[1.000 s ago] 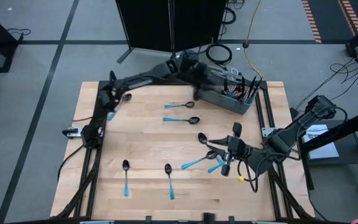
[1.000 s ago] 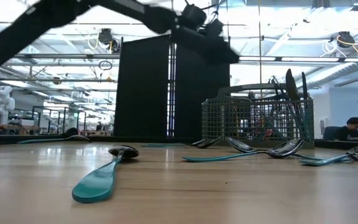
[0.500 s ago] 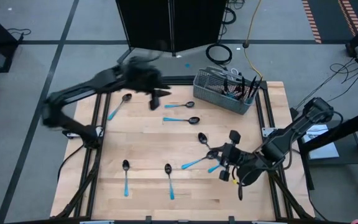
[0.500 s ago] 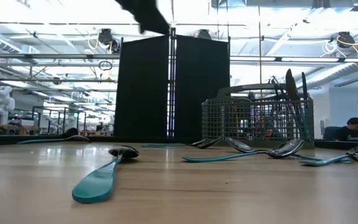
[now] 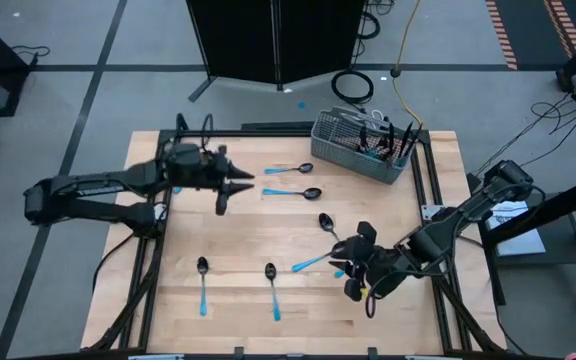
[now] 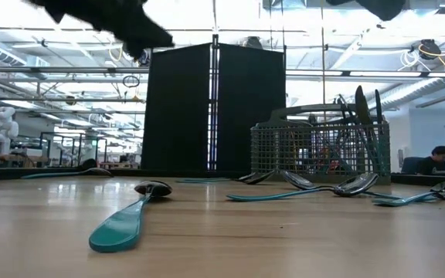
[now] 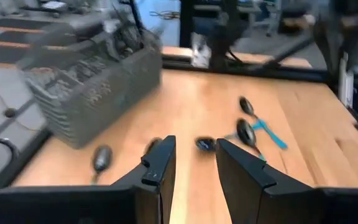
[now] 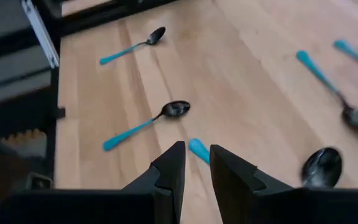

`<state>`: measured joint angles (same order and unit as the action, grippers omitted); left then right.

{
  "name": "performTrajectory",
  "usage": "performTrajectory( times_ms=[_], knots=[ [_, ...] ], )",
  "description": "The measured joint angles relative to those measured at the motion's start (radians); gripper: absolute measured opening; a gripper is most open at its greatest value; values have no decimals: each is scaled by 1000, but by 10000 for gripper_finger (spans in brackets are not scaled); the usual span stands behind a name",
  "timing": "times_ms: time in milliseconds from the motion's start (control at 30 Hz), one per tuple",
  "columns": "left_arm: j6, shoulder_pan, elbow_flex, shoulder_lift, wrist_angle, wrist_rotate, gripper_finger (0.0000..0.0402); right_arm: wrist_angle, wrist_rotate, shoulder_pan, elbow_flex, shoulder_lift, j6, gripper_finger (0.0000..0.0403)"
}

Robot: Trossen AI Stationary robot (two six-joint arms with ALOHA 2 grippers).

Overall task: Sort silverware
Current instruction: Put the blue spoon into the left of the blue utensil organizer

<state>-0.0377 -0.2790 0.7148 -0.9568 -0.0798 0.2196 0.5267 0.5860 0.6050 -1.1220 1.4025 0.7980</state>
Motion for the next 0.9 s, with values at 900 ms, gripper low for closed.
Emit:
performTrajectory(
  times_ms=[900],
  knots=[
    [-75, 20, -287, -277, 678, 174, 111, 270, -431, -482, 0, 287, 161, 68]
  ],
)
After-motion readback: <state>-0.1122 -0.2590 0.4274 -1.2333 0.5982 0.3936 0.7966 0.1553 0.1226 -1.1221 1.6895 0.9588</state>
